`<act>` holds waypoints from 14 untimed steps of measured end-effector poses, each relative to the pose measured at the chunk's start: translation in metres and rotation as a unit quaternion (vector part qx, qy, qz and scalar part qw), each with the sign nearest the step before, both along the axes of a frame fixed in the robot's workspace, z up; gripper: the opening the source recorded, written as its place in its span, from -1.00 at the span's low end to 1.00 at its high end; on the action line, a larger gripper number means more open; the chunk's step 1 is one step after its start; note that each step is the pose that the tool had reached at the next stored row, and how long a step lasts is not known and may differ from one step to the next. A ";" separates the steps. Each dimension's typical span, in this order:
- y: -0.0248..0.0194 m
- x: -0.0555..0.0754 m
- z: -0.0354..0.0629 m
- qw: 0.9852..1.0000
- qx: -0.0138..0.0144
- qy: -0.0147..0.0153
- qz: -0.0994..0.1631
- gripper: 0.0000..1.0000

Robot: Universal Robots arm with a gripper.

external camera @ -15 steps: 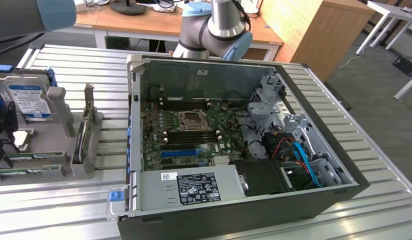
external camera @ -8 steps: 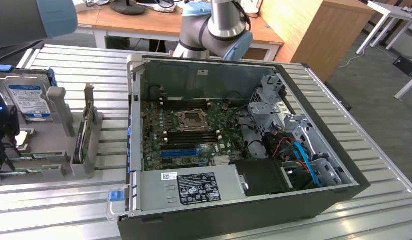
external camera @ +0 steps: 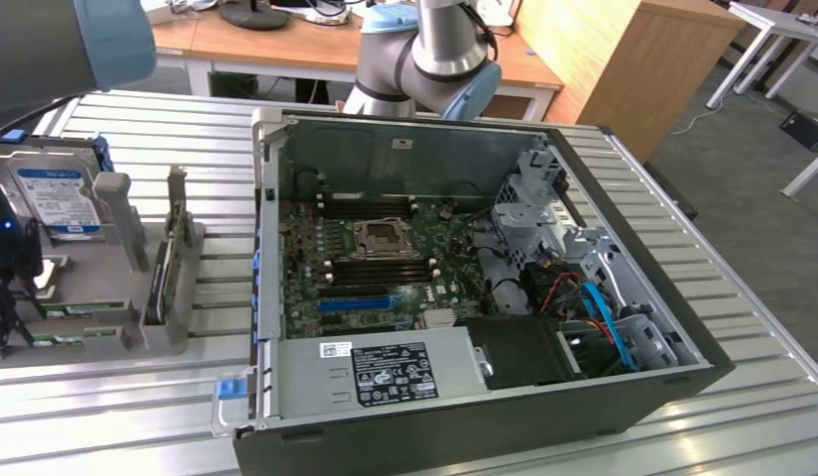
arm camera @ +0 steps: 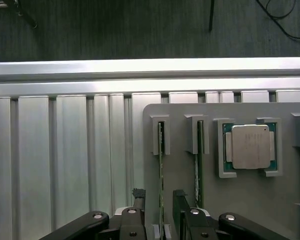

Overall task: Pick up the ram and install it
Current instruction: 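Pick up the ram and move it above insertion slot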

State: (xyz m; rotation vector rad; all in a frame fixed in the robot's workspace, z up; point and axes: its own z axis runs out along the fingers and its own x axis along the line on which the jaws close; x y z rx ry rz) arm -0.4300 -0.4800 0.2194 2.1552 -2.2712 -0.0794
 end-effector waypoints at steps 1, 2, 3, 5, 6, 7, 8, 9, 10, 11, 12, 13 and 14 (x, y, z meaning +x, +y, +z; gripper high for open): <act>-0.0001 0.000 -0.0010 1.000 0.000 0.000 0.000 -0.29; -0.0002 0.000 -0.0022 1.000 0.000 0.000 0.000 -0.29; -0.0003 0.000 -0.0031 1.000 0.000 0.000 0.000 -0.29; -0.0006 0.000 -0.0051 1.000 0.000 0.000 0.000 -0.29; -0.0007 0.000 -0.0060 1.000 0.000 0.000 0.000 -0.29; -0.0008 0.000 -0.0068 1.000 0.000 0.000 0.000 -0.29; -0.0008 0.000 -0.0071 1.000 0.000 0.000 0.000 -0.29; -0.0008 0.000 -0.0071 1.000 0.000 0.000 0.000 -0.29; -0.0009 0.000 -0.0071 1.000 0.000 0.000 0.000 -0.29; -0.0008 0.000 -0.0071 1.000 0.000 0.000 0.000 -0.29; -0.0008 0.000 -0.0072 1.000 0.000 0.000 0.000 -0.29; -0.0003 0.000 -0.0073 1.000 0.000 0.000 0.000 -0.29; 0.0006 0.000 -0.0073 1.000 0.000 0.000 0.000 -0.29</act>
